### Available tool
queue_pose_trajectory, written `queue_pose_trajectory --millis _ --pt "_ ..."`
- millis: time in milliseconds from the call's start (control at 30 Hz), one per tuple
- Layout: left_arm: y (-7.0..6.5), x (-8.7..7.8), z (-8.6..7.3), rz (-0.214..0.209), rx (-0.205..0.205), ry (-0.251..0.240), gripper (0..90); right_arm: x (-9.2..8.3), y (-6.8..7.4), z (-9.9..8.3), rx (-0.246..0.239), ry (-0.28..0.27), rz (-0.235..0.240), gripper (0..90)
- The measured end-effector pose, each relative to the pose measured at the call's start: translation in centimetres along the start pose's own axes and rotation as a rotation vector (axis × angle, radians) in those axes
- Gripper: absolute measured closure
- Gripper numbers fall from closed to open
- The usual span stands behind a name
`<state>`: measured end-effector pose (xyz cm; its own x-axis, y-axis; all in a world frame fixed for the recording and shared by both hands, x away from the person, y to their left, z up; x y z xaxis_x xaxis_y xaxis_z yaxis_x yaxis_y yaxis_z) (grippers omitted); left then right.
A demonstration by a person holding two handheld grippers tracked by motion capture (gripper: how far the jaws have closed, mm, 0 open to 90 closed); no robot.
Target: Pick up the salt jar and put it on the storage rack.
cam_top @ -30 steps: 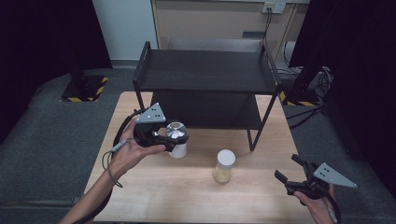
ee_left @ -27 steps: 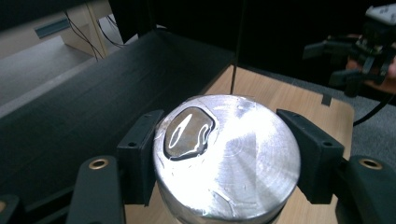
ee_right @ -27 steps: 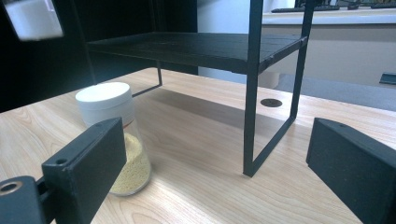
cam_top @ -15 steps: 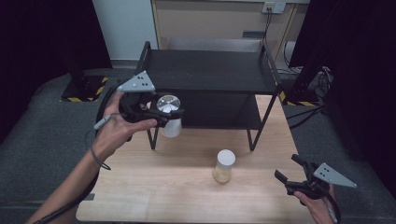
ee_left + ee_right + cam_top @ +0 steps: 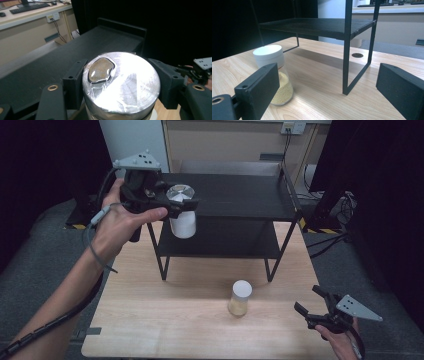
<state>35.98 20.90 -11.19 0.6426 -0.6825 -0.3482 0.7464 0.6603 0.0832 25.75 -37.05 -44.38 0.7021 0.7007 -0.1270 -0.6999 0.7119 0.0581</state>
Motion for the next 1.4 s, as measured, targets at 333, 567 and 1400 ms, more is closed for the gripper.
queue_pose_trajectory --millis 333,567,1400 --pt "1.7 1.5 2.3 0.081 -0.025 -0.006 33.7 -0.1 -0.1 0.0 0.004 -0.002 -0.005 5.2" --pt "3.8 3.3 2.2 0.161 -0.061 -0.009 33.6 -0.2 -0.2 -0.1 0.009 -0.002 -0.007 5.2" --pt "7.9 6.7 -0.8 0.236 -0.17 0.009 33.4 -0.3 -0.1 -0.2 0.016 -0.006 -0.009 5.3"
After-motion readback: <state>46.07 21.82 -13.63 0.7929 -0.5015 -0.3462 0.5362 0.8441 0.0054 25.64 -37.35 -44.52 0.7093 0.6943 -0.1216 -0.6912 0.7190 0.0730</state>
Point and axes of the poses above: each handheld gripper's, and its own axes: x roughly forward along the jaws, z roughly out of its top, y roughly to its left, the point moved 8 cm from there along x, roughly forward along the jaws, and after that the axes turned 5 degrees about z, right-handed, at the moved point
